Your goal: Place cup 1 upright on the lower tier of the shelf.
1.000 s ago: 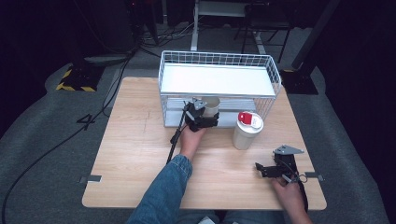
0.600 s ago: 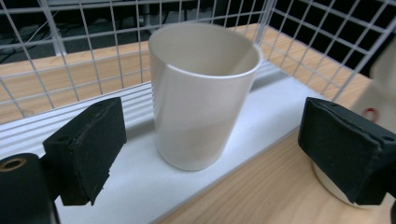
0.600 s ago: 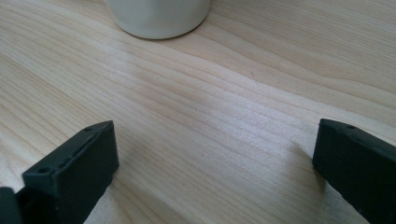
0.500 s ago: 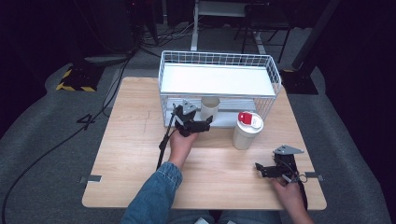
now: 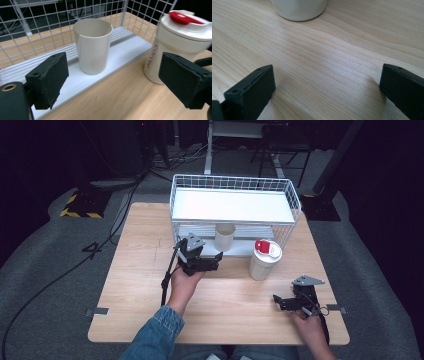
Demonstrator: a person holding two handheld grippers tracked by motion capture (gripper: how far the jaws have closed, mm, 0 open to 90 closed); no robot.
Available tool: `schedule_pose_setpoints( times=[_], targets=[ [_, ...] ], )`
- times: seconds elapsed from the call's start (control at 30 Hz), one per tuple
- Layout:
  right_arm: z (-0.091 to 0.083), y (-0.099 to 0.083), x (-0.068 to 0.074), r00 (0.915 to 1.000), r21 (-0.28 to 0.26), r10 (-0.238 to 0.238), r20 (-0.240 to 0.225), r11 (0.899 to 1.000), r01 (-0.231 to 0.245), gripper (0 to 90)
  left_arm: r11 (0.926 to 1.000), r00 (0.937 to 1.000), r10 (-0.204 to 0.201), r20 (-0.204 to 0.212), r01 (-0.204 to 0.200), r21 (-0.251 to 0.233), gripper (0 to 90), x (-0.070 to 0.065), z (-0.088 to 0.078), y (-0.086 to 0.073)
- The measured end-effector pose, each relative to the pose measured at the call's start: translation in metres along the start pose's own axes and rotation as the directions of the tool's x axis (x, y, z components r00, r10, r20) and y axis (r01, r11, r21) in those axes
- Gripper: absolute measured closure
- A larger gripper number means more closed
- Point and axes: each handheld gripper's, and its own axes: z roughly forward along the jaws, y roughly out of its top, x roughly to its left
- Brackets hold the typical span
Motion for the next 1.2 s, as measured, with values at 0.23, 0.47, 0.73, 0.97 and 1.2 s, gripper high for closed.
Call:
schedule_pose_setpoints(
  times=[0.23,0.47,0.73,0.97,1.2],
  targets=[
    [0.0,0.0,0.0,1.0,0.0,0.0,0.0,1.0,0.0,0.5,0.9989,0.9994,0.028,0.023,-0.028,0.038,9.9,-0.008,-0.028,-0.007],
    [0.0,0.0,0.0,1.0,-0.001,-0.001,-0.001,1.0,0.001,0.5,0.9961,0.9972,0.063,0.04,-0.066,0.06,9.9,-0.013,-0.05,-0.021],
    [0.0,0.0,0.001,0.9999,-0.001,-0.007,-0.008,1.0,0.007,0.5,0.9956,0.9993,0.038,0.006,-0.039,0.085,12.3,-0.004,-0.065,-0.05],
    [0.0,0.0,0.001,0.9999,0.0,-0.007,-0.009,1.0,0.007,0.5,0.9913,0.9985,0.054,-0.001,-0.054,0.12,14.2,0.004,-0.076,-0.065],
    [0.0,0.0,0.001,0.9999,0.0,-0.009,-0.01,1.0,0.009,0.5,0.9761,0.997,0.077,0.006,-0.076,0.204,14.6,0.007,-0.077,-0.091]
  ],
)
